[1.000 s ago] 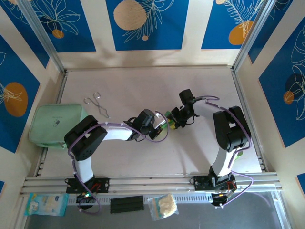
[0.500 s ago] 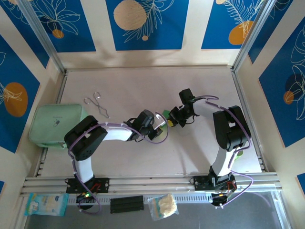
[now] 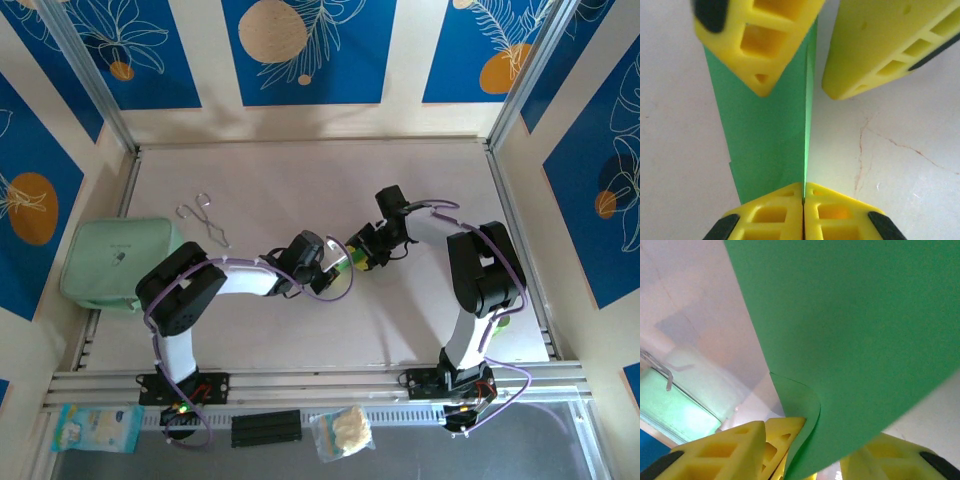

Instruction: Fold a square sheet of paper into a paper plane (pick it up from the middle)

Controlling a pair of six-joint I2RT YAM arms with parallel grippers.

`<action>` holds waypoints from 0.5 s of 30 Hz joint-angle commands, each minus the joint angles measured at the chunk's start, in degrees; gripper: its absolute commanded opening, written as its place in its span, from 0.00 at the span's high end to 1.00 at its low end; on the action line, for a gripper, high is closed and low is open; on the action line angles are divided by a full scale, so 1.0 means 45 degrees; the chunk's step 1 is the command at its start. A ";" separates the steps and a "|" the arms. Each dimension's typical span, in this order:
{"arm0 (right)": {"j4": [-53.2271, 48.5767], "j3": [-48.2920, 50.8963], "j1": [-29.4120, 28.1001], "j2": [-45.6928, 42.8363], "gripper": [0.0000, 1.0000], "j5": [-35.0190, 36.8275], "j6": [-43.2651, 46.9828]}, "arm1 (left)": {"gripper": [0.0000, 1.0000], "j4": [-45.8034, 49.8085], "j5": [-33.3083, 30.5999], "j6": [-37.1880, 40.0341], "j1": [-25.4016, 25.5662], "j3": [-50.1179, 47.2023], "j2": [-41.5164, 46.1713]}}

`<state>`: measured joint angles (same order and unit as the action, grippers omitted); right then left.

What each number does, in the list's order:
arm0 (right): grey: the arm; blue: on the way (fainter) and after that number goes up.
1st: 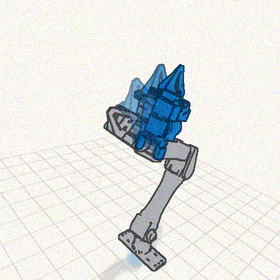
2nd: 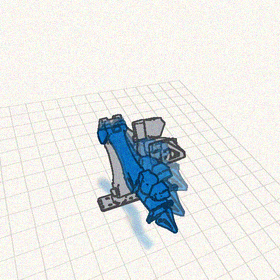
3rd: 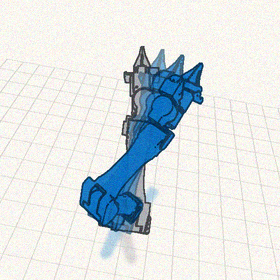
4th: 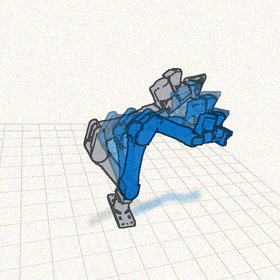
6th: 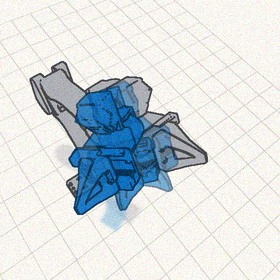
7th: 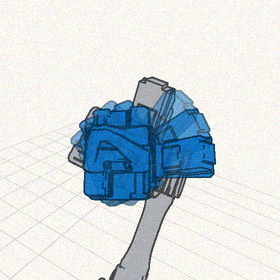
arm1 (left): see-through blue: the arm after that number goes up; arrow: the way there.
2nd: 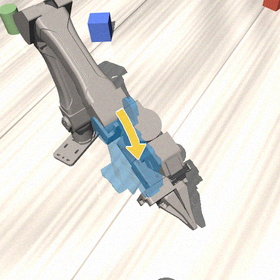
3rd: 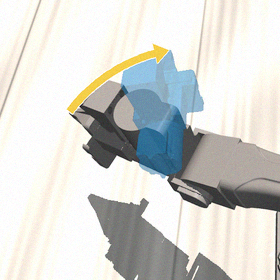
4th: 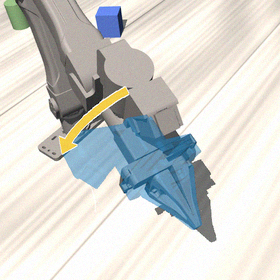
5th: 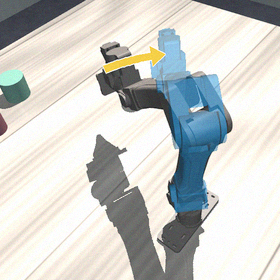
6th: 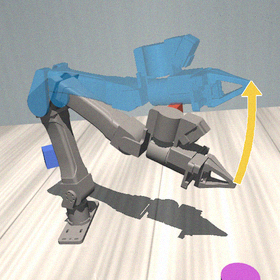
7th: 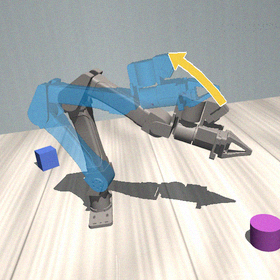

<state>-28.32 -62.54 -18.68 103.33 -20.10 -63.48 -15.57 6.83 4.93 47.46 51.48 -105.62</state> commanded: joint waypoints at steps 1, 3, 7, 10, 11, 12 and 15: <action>-0.0348 -0.0086 0.0181 -0.0304 0.47 -0.0171 0.0158 | 0.92 0.0003 0.0236 -0.0111 -0.0078 -0.0074 -0.0234; -0.0419 -0.0085 0.0281 -0.0505 0.42 0.0008 0.0348 | 0.94 0.0061 0.0379 -0.0281 -0.0078 -0.0054 -0.0224; -0.0450 -0.0037 0.0569 -0.0912 0.36 0.0291 0.0721 | 0.98 0.0755 0.0885 -0.0666 -0.0098 0.0389 -0.0292; -0.0326 0.0115 0.0833 -0.1240 0.33 0.0544 0.1141 | 1.00 0.1637 0.1220 -0.1025 -0.0130 0.0929 -0.0404; -0.0166 0.0227 0.0920 -0.1382 0.32 0.0605 0.1323 | 1.00 0.1895 0.1344 -0.1169 -0.0147 0.1111 -0.0451; -0.0063 0.0335 0.0989 -0.1509 0.32 0.0680 0.1453 | 1.00 0.2132 0.1420 -0.1298 -0.0161 0.1283 -0.0490; 0.0463 0.0752 0.1292 -0.1908 0.31 0.0673 0.1917 | 1.00 0.2933 0.1855 -0.2019 -0.0291 0.1890 -0.0656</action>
<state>-27.22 -61.12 -13.85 96.99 -17.58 -58.02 -7.57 11.57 -0.54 47.16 57.01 -107.28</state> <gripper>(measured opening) 0.686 0.060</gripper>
